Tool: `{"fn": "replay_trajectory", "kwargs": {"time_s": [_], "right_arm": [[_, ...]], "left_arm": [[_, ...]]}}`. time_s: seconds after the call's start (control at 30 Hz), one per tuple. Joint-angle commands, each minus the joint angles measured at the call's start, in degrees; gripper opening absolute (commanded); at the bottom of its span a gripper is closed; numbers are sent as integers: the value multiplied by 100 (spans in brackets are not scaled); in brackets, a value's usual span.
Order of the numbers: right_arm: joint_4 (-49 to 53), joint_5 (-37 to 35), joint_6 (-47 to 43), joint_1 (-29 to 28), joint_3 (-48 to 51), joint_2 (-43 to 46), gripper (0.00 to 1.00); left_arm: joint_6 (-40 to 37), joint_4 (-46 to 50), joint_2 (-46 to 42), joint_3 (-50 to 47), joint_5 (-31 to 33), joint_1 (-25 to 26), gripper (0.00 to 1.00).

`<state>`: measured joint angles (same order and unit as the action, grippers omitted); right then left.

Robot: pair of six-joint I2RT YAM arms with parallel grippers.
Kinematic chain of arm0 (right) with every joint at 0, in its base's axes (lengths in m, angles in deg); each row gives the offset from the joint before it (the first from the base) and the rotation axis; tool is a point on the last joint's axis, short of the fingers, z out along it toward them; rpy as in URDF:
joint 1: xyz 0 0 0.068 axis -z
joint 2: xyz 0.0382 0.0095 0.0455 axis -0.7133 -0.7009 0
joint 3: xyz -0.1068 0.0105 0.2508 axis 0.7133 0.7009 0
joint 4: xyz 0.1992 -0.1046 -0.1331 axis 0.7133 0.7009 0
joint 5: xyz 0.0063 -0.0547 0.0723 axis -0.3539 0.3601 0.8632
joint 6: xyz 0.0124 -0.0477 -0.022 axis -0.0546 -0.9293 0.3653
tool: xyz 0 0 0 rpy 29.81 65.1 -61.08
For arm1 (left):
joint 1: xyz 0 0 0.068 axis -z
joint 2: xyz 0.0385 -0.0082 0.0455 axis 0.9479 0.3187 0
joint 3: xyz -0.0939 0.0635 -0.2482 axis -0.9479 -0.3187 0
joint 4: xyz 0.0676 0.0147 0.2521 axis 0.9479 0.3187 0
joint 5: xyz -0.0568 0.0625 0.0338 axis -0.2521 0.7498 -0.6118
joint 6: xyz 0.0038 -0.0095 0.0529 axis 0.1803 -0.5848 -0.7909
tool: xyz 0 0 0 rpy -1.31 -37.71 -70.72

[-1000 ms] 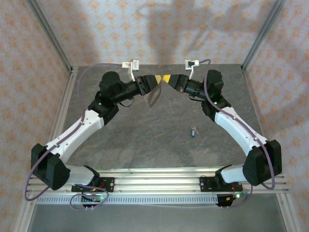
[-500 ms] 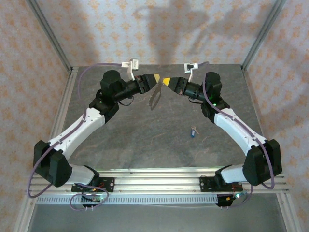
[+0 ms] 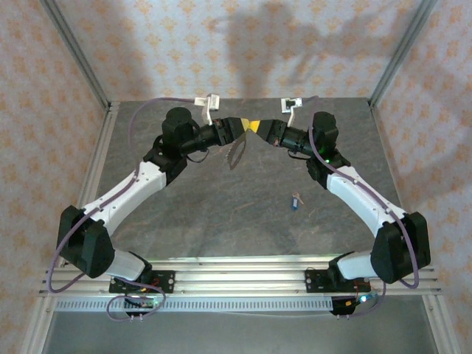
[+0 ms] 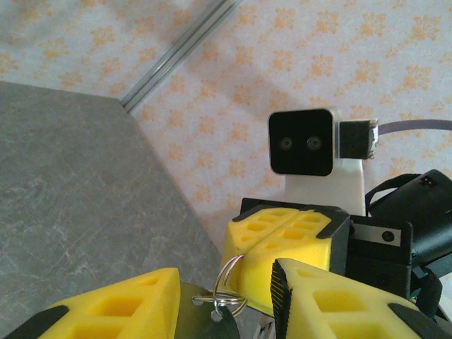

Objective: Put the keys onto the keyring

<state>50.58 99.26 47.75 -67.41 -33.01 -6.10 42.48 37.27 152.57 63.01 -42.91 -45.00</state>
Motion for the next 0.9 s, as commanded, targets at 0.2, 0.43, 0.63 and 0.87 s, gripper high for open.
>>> {"fn": "replay_trajectory", "kwargs": {"time_s": [0.2, 0.43, 0.63, 0.87], "right_arm": [[-307, 125, -52, 3, 112, 111, 0], [-259, 80, -97, 3, 156, 45, 0], [-189, 28, -150, 3, 172, -9, 0], [90, -48, -383, 3, 302, -91, 0]], "left_arm": [[-141, -284, 45, 180, -280, 136, 35], [-133, -393, 11, 156, -390, 175, 23], [-160, -401, 1, 127, -489, 203, 18], [-350, 111, -157, 28, 177, 206, 33]]}}
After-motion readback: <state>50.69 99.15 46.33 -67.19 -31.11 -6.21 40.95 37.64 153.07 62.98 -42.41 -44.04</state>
